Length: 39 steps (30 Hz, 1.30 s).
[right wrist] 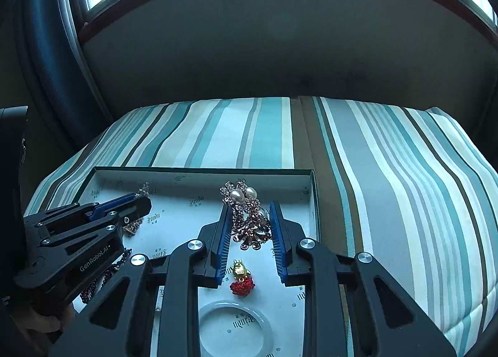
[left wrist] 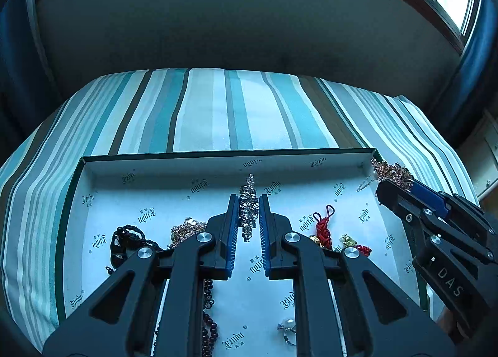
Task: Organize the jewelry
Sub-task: 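Carry both brooches over the box and lower them inside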
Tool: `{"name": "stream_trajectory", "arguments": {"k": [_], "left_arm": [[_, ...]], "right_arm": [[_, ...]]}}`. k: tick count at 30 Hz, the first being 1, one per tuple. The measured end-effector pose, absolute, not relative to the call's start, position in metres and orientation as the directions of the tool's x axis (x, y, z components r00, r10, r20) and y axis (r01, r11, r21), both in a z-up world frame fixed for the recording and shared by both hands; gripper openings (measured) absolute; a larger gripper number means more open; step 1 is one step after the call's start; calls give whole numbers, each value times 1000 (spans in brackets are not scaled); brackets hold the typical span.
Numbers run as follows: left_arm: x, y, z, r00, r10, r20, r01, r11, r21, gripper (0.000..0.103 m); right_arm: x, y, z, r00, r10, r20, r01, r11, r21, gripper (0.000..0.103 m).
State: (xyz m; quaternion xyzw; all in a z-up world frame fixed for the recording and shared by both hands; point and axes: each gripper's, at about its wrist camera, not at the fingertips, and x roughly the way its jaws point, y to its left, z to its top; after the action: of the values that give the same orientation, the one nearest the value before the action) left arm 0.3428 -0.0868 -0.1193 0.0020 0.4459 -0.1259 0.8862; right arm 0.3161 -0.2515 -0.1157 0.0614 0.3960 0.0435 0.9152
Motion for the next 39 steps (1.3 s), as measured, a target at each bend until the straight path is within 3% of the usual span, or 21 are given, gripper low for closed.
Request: {"name": "stream_trajectory", "arguments": {"k": [10,29,32,35,39], "left_arm": [[359,-92,-142,539,-164,-826,218,975,-51,13],[365,-97,-151,507,-162,-847,227,973,-50,13],[365,-98,-152,502,-163,-850,230,972,-51,16],[365,-99,-152,507,-160,-847,229,972,-47,31],[363,-99,-151,513,-160,-844,232,972,-44,33]], "right_arm": [[335,-252,-138,623,86,-777,-1,994,109,25],[346,-256,-152,572,98,-814,-7,993,115,26],[345,-258,-153,570,102,-815,-2,992,123,26],[344,-259,-153,571,104,-815,-3,992,125,26],[346,-257,-153,569,105,-816,-8,993,122,26]]}}
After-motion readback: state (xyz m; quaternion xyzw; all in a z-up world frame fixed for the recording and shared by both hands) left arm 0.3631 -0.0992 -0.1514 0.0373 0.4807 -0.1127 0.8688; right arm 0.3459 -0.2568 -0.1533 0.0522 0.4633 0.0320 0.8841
